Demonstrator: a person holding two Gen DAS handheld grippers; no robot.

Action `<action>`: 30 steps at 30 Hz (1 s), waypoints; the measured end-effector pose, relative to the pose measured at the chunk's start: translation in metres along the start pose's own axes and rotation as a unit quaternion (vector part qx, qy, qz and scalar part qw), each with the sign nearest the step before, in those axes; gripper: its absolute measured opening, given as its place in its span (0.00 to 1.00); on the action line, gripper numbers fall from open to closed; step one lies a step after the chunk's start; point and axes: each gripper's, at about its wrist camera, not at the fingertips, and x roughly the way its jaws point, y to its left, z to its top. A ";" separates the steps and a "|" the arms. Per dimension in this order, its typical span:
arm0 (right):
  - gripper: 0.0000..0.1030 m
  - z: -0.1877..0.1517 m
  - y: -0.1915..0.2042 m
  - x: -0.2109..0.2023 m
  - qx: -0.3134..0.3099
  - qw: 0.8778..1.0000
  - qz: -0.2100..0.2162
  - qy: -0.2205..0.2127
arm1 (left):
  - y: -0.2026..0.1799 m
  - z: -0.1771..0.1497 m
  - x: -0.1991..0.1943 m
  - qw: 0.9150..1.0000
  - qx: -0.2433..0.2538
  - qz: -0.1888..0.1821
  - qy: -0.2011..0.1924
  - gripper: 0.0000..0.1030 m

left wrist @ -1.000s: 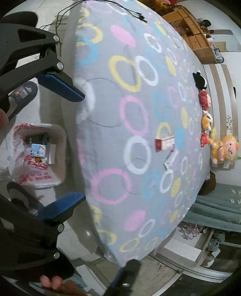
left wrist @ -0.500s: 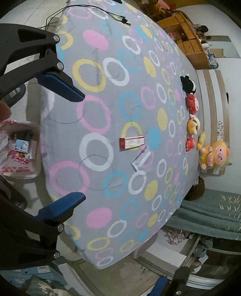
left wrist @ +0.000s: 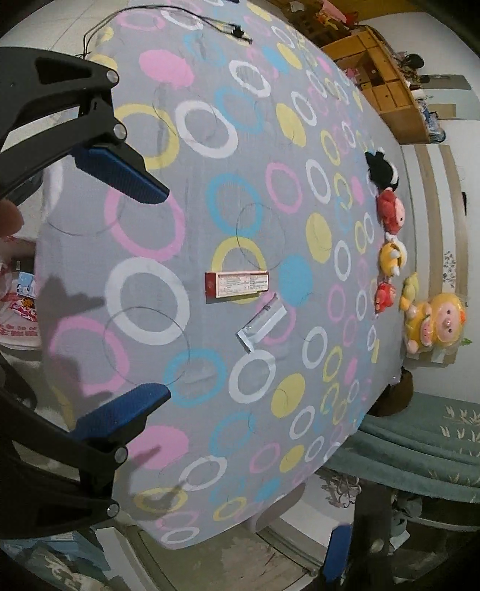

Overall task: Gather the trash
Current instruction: 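Raise both tools back over the bed toward the medicine box and white packet, then grasp the white-red medicine box with the left tool while the right tool grasps the white packet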

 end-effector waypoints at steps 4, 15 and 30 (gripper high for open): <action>0.95 0.019 -0.007 0.043 0.000 0.998 0.019 0.052 | 0.002 0.014 0.028 1.000 -0.011 0.000 0.014 0.92; 0.95 0.044 -0.026 0.185 0.020 0.984 0.035 0.176 | 0.013 0.036 0.111 0.999 -0.020 0.015 0.048 0.92; 0.95 0.027 -0.024 0.324 0.038 0.957 0.046 0.284 | 0.024 0.058 0.186 0.997 -0.022 0.034 0.066 0.92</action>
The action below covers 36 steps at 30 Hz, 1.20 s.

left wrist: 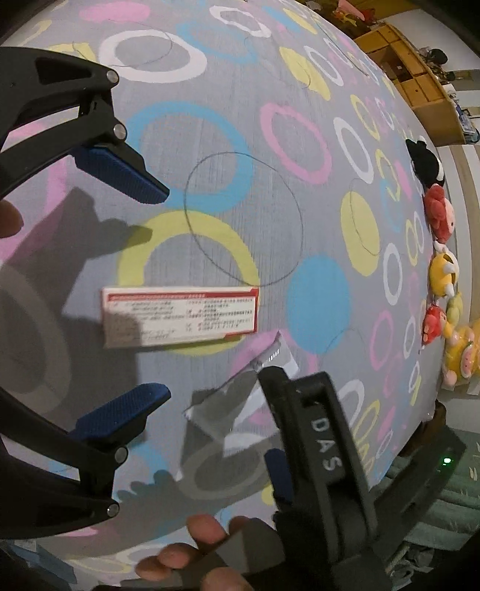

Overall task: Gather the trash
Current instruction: 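Grasp the white-red medicine box with the left tool while the right tool grasps the white packet, then lift the medicine box and white packet and carry them down to the bag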

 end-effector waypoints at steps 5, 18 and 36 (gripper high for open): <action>0.95 0.005 0.010 0.032 -0.021 0.999 -0.021 0.026 | -0.001 0.001 0.019 1.000 0.002 0.003 0.012 0.92; 0.94 0.012 0.014 0.041 -0.025 0.998 -0.057 0.025 | -0.008 0.000 0.026 1.000 0.003 0.011 0.003 0.32; 0.36 -0.004 0.029 0.014 -0.023 0.998 -0.064 -0.004 | 0.001 -0.003 0.013 0.999 -0.025 -0.025 0.018 0.32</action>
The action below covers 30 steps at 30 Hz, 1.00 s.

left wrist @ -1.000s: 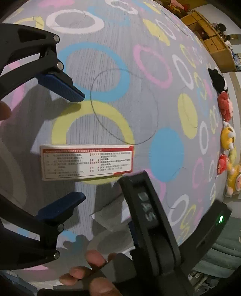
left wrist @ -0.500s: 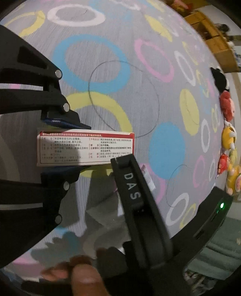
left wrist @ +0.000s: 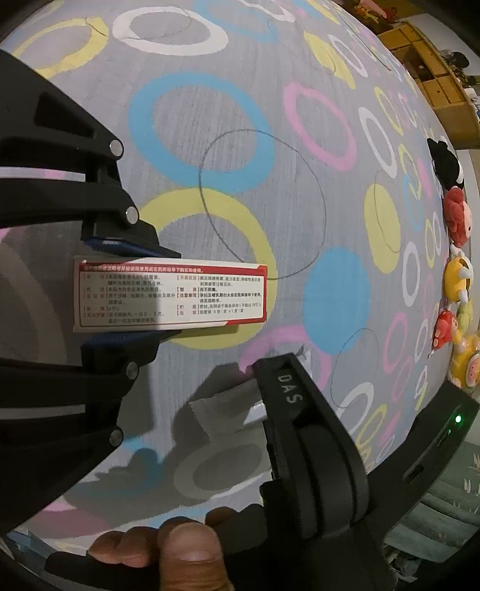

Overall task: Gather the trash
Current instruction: 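Lift the medicine box and white packet and carry them down to the bag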

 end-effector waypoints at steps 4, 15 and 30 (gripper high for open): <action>0.36 -0.006 0.003 -0.006 0.003 1.000 0.001 -0.004 | 0.001 -0.002 -0.008 1.000 0.009 0.004 -0.002 0.32; 0.36 -0.028 0.004 -0.057 0.002 0.999 -0.002 -0.039 | 0.001 -0.008 -0.050 1.000 0.016 0.006 -0.017 0.32; 0.36 -0.083 0.024 -0.149 0.005 0.993 0.012 -0.121 | -0.003 -0.038 -0.134 0.998 0.039 0.000 -0.052 0.32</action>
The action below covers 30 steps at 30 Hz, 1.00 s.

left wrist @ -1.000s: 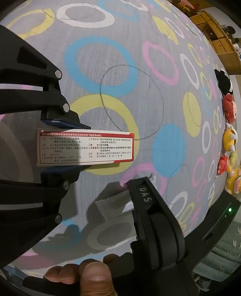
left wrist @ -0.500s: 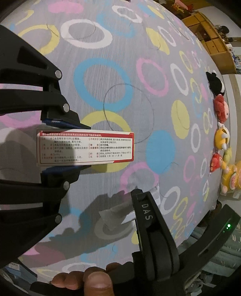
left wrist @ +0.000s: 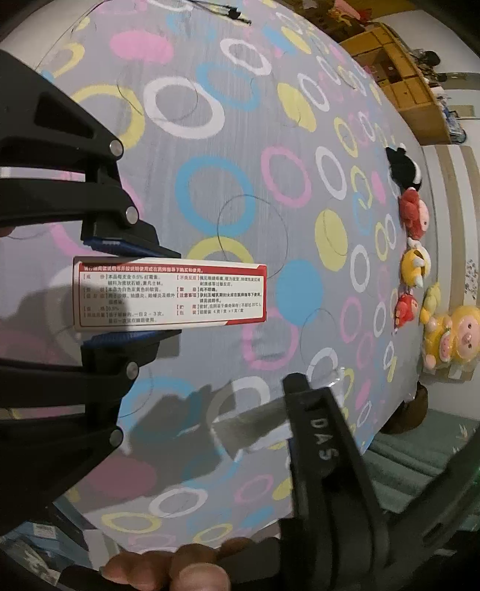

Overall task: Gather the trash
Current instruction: 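Lift the medicine box and white packet and carry them down to the bag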

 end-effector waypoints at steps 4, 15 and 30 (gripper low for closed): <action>0.36 -0.018 0.008 -0.028 0.000 1.000 0.001 -0.030 | -0.001 -0.012 -0.021 1.000 0.014 0.007 -0.008 0.32; 0.36 -0.072 0.027 -0.091 0.000 0.996 0.005 -0.088 | -0.001 -0.050 -0.060 0.999 0.035 0.008 -0.017 0.32; 0.36 -0.161 0.039 -0.147 0.020 0.990 -0.017 -0.137 | -0.012 -0.106 -0.120 0.996 0.068 -0.006 -0.048 0.32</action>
